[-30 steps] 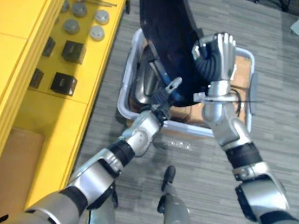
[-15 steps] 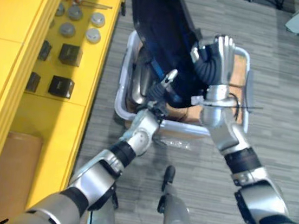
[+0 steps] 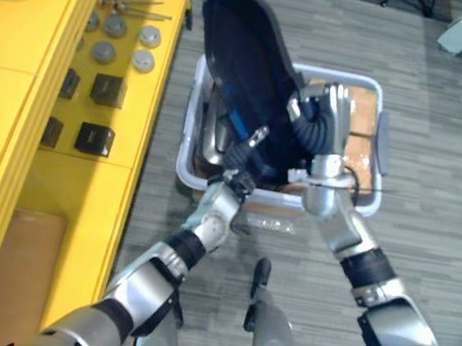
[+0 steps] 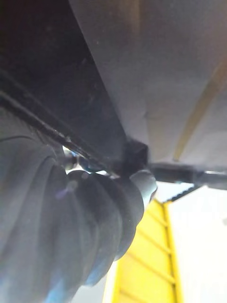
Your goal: Walk over and take plastic housings, then place them on the shelf
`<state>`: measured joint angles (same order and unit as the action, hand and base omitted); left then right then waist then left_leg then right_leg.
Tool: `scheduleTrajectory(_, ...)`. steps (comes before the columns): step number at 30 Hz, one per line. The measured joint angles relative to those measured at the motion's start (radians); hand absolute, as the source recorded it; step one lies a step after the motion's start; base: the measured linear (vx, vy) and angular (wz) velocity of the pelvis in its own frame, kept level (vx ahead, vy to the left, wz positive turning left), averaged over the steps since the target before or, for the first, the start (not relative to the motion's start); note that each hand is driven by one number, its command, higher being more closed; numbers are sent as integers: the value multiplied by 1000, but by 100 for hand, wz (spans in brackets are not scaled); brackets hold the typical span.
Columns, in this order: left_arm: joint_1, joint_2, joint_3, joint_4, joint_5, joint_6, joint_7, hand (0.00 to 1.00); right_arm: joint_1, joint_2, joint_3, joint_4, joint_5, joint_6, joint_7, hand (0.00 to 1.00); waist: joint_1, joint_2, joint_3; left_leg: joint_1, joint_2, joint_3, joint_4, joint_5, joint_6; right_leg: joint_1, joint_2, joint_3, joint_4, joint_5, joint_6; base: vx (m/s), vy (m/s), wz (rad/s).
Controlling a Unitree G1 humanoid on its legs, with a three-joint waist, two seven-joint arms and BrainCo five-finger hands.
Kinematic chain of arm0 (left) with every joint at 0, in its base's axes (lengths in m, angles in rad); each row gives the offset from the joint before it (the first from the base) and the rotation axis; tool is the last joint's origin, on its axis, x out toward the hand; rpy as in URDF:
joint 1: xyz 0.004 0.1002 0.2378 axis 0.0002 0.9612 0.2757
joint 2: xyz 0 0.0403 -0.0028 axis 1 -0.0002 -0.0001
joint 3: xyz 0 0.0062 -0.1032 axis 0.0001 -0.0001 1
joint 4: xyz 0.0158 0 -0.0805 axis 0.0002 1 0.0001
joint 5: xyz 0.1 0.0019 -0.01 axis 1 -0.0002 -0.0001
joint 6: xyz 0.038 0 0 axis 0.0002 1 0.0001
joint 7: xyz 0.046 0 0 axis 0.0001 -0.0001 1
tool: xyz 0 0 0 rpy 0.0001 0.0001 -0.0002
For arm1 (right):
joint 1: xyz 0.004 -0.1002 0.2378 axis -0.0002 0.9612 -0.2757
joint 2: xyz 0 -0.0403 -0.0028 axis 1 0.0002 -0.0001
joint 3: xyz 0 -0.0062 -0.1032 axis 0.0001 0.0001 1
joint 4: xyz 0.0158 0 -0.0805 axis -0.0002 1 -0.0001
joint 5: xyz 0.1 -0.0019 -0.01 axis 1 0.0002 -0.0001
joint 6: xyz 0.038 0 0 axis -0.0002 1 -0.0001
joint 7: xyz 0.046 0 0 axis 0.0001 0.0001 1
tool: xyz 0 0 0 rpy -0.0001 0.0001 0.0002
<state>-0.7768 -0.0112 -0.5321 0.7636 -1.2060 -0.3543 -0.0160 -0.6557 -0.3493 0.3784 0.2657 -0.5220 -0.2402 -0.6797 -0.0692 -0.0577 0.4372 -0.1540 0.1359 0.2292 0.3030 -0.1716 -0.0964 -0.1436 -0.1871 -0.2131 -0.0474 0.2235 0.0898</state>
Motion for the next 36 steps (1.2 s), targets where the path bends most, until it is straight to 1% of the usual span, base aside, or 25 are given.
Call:
scheduleTrajectory(1,3,0,0,0,6,0,1,100,4,0,0,0,0,0,0,0,0,0,0,1,0,0,-1,0,0,1,0,0,0,0,0,0,0,0)
scheduleTrajectory(3,62,8,-2,-31,112,0,41,100,56,14,1,-4,20,-2,2,0,2,2,-10,15,-4,1,-21,9,-2,5,-1,-1,-1,-1,-1,0,0,0)
scheduleTrajectory(4,80,9,-1,-43,127,0,52,100,69,19,1,-5,22,-3,2,0,2,3,-16,14,-5,1,-23,9,-2,5,-1,-2,-3,-1,-1,0,0,0)
scheduleTrajectory(6,144,12,-3,-71,217,1,116,100,141,30,3,-4,30,-24,2,0,3,5,-60,16,-7,2,-35,13,-3,5,-1,-3,-16,-1,-1,0,0,0)
scheduleTrajectory(8,182,28,-1,-88,289,2,161,100,190,33,11,-4,38,-29,3,0,3,6,-94,32,-7,3,-49,15,-4,14,-1,-4,-17,-1,-1,0,0,0)
scheduleTrajectory(10,209,56,8,-123,353,6,198,100,244,28,25,-6,38,-34,5,0,5,8,-111,69,-9,3,-66,17,-4,50,0,-6,-27,-1,-1,0,0,0)
scheduleTrajectory(11,229,70,25,-149,407,8,222,100,284,29,34,-11,39,-40,6,0,8,10,-140,70,-9,3,-69,17,-4,53,0,-8,-32,-1,-1,0,0,0)
scheduleTrajectory(12,233,79,33,-162,437,8,236,100,300,29,39,-14,39,-42,6,0,9,10,-150,71,-9,3,-69,17,-4,54,0,-9,-32,-1,-1,0,0,0)
scheduleTrajectory(15,233,112,68,-201,595,34,295,100,341,32,45,-23,39,-38,5,0,27,9,-165,95,-10,4,-76,18,-5,74,-1,-10,-33,-4,-2,-62,-12,-2)
scheduleTrajectory(16,234,119,76,-206,648,41,311,100,354,36,46,-26,41,-37,6,0,31,7,-180,101,-13,6,-88,24,-6,75,-3,-11,-33,-8,-2,-74,-22,2)
scheduleTrajectory(17,240,122,84,-224,697,59,328,100,376,39,45,-45,54,-36,8,0,32,7,-196,103,-14,3,-97,29,-7,74,-3,-14,-34,-9,-2,-65,-26,3)
scheduleTrajectory(18,249,123,90,-241,721,67,335,100,389,42,45,-60,65,-35,9,0,31,6,-204,105,-15,2,-103,32,-8,75,-3,-15,-34,-9,-1,-41,-32,1)
scheduleTrajectory(19,274,123,94,-276,780,77,359,100,420,48,43,-89,79,-35,14,0,30,6,-219,118,-15,5,-114,38,-11,78,-2,-16,-34,-9,-1,0,0,0)
scheduleTrajectory(20,285,122,93,-284,801,79,366,100,434,48,42,-99,81,-35,17,0,29,6,-229,121,-15,6,-120,40,-12,78,-2,-17,-34,-10,0,0,0,0)
scheduleTrajectory(22,305,121,89,-294,895,102,395,100,476,48,37,-107,90,-31,26,0,26,5,-259,124,-15,5,-126,44,-14,80,-2,-21,-34,-11,4,0,0,0)
scheduleTrajectory(25,313,119,78,-296,1007,139,435,100,516,51,36,-109,114,-25,28,0,24,5,-263,153,-15,6,-134,45,-14,105,-2,-24,-34,-11,5,-11,0,0)
scheduleTrajectory(26,322,120,77,-314,1057,160,452,100,540,54,36,-124,117,-25,26,0,24,2,-269,156,-16,6,-136,45,-14,109,-3,-24,-34,-14,8,-69,-4,-1)
scheduleTrajectory(28,345,123,78,-351,1114,171,479,100,580,60,36,-174,135,-28,25,0,24,-6,-277,156,-16,6,-139,45,-15,108,-3,-25,-39,-17,11,-59,-7,0)
scheduleTrajectory(29,359,122,77,-364,1158,184,500,100,605,64,36,-207,180,-51,26,0,24,-10,-286,157,-15,6,-141,46,-16,108,-2,-27,-43,-21,11,-44,-14,-2)
scheduleTrajectory(30,377,123,78,-366,1211,193,518,100,628,70,35,-250,229,-92,26,0,23,-12,-295,162,-15,8,-146,47,-17,109,-2,-27,-43,-27,5,-46,-16,-4)
scheduleTrajectory(31,389,125,78,-369,1227,197,524,100,638,75,34,-275,252,-112,27,0,23,-12,-300,168,-16,11,-150,49,-18,109,-2,-25,-43,-28,5,-14,-13,-10)
scheduleTrajectory(33,449,125,90,-391,1285,208,563,100,664,97,25,-370,330,-203,27,0,22,-11,-316,180,-15,27,-158,51,-18,107,1,-15,-42,-28,6,7,-7,-16)
scheduleTrajectory(34,463,123,96,-396,1297,208,572,100,668,107,15,-387,337,-223,25,0,22,-11,-318,183,-15,29,-159,51,-18,108,2,-13,-41,-28,6,3,-6,-12)
scheduleTrajectory(35,486,123,104,-404,1314,209,599,100,679,121,-9,-410,356,-253,22,0,23,-12,-324,185,-15,30,-161,51,-18,109,2,-12,-40,-29,7,0,-6,-5)
scheduleTrajectory(36,513,123,137,-419,1342,209,616,100,688,128,-31,-417,373,-275,10,0,21,-12,-331,186,-15,31,-161,51,-18,108,2,-12,-38,-30,8,0,0,0)
